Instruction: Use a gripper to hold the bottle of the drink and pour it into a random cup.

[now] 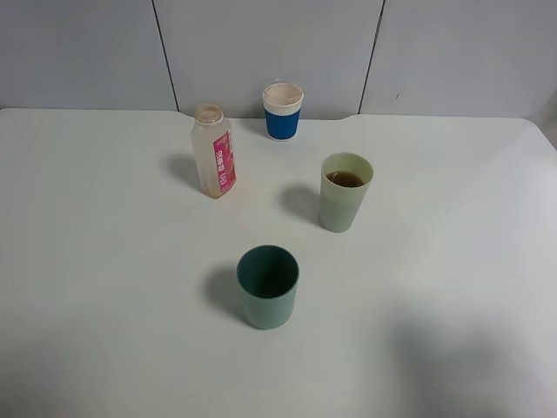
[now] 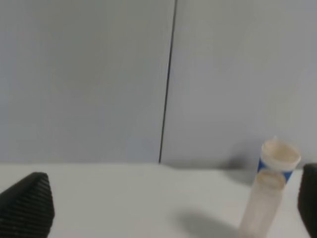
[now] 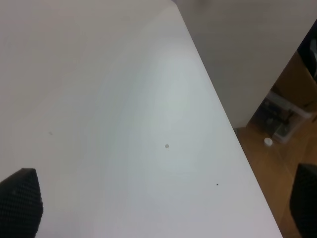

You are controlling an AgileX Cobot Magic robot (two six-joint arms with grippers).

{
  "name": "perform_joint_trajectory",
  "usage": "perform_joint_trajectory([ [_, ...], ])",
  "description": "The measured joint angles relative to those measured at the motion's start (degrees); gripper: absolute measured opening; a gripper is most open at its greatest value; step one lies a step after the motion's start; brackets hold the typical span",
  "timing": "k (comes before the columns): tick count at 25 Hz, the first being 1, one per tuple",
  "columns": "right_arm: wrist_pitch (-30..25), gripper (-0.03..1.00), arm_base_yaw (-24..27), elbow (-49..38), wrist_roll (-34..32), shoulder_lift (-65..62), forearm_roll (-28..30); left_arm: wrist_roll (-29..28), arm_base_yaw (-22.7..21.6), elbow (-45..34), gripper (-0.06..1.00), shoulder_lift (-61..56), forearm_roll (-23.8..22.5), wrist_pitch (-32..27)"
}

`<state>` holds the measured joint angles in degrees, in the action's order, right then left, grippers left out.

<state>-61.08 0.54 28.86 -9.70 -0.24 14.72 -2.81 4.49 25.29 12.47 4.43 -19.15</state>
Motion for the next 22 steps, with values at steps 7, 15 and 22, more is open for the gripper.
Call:
perform_joint_trajectory([
  [7, 0.0, 1.0, 0.0, 0.0, 0.0, 0.0, 0.0, -0.7, -2.3, 2.3, 0.89, -7.2, -1.3, -13.8],
  [15, 0.0, 1.0, 0.0, 0.0, 0.0, 0.0, 0.0, -0.8, -3.2, 7.6, 0.85, -8.8, -4.8, -32.2],
  [22, 0.0, 1.0, 0.0, 0.0, 0.0, 0.0, 0.0, -0.9, -3.2, 7.7, 0.85, -12.4, -5.1, -39.4],
])
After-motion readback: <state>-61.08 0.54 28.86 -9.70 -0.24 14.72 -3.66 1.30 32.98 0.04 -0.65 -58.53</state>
